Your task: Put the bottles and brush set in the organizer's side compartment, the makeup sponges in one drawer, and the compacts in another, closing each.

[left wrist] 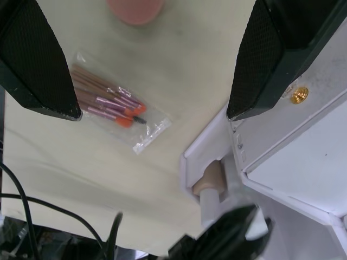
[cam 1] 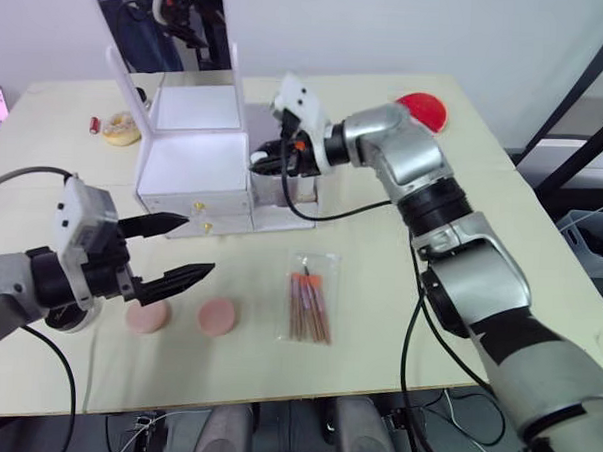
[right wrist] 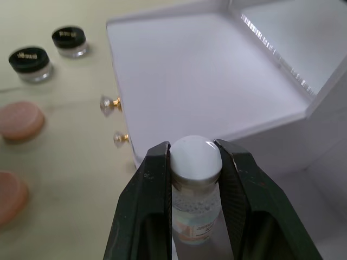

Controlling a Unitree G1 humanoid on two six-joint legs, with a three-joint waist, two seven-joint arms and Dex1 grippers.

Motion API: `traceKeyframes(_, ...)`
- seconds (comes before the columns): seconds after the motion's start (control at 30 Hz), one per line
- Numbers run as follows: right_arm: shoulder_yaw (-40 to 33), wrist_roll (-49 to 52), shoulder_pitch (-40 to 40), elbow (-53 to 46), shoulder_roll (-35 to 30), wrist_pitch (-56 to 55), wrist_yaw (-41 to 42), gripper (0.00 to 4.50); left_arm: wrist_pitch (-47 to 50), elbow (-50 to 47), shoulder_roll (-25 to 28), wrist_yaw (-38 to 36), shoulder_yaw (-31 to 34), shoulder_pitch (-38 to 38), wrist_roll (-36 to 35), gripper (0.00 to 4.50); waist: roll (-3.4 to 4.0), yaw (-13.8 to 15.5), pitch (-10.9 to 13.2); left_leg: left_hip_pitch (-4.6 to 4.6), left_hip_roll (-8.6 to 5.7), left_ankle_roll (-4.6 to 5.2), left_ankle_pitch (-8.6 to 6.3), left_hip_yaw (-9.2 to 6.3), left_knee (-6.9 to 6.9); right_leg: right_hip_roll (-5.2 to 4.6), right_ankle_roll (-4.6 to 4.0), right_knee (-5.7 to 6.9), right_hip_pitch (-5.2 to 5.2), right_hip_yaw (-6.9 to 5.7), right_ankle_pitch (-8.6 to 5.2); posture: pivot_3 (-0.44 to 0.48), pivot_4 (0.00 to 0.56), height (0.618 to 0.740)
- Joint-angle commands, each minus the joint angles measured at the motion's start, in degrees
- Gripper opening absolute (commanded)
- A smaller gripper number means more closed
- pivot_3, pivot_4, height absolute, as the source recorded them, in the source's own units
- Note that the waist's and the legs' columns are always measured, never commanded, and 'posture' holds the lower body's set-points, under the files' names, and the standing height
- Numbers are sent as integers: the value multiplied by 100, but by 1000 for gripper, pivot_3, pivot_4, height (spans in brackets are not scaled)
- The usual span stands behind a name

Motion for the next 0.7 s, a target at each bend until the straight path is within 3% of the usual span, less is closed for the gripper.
traceKeyframes(0.03, -49, -152, -51, 26, 68, -235, 43, 688, 14, -94, 114, 42, 160, -87, -118, 4500, 0, 2, 0, 0, 0, 0, 0, 0, 0, 0, 0, 0, 0, 0, 0, 0, 150, 739)
traceKeyframes(0.4, -131, -445, -5, 281, 174, -435, 21, 688, 61, -45, 150, 53, 85, -205, -154, 4500, -1, -5, 0, 5, 5, -1, 0, -1, 1, 6, -7, 0, 3, 0, 3, 0, 150, 739)
traceKeyframes(0.63, -261, -430, -88, 141, 114, -400, 28, 4056, 49, -13, 148, 32, 64, -228, -137, 4500, 0, -3, 0, 5, 19, -2, 1, 0, 1, 18, -11, 0, 3, 0, 6, 0, 150, 739)
traceKeyframes(0.67, -292, -419, -120, 78, 78, -377, 43, 4461, 48, -10, 146, 30, 63, -230, -138, 4500, 0, -3, 0, 5, 20, -1, 1, 0, 1, 19, -12, 0, 2, 0, 6, 0, 150, 739)
traceKeyframes(0.7, -337, -395, -165, -14, 20, -335, 83, 4461, 45, -4, 143, 26, 62, -231, -136, 4500, 0, -3, 0, 5, 20, -2, 1, 0, 1, 19, -11, 0, 2, 0, 6, 0, 150, 739)
